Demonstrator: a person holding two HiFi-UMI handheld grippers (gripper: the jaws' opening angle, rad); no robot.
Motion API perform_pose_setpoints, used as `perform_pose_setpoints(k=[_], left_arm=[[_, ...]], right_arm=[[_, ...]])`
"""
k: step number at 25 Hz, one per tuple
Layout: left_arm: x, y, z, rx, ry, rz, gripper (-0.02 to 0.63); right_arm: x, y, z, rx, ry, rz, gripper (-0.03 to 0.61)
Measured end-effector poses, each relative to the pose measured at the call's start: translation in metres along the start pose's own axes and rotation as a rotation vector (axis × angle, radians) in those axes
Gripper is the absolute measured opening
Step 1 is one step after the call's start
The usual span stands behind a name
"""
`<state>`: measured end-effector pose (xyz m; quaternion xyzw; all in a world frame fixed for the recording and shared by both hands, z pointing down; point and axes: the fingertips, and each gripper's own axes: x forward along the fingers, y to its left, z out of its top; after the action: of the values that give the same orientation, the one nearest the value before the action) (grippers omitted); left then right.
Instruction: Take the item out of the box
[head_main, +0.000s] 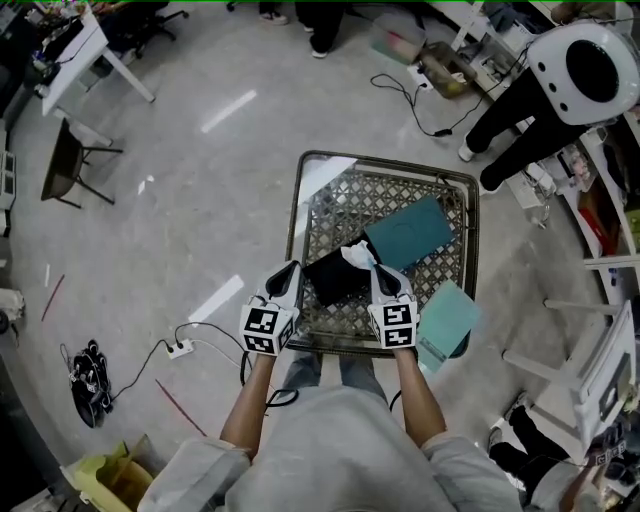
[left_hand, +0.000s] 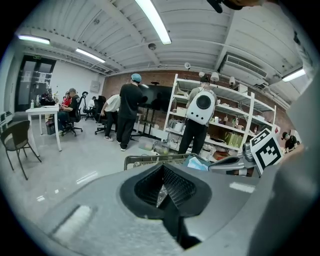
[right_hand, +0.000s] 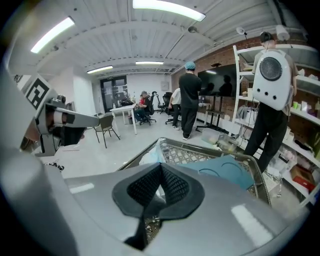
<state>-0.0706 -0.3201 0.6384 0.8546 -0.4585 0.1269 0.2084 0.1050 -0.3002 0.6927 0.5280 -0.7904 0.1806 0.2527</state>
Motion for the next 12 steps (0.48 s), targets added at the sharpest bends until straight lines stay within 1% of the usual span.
perform_pose_setpoints(k=[6, 12], left_arm=[[-0.005, -0.002, 0.025, 0.029, -0.046, -0.004, 0.005], [-0.004, -0.006, 0.067, 0.067, -0.114, -0.018, 0.005]], right_arm=[[-0.016, -0.006, 0.03, 0.005, -0.078, -0.036, 0.0], [-0.03, -0.014, 0.069, -0.003, -0.158, -0.069, 0.0]])
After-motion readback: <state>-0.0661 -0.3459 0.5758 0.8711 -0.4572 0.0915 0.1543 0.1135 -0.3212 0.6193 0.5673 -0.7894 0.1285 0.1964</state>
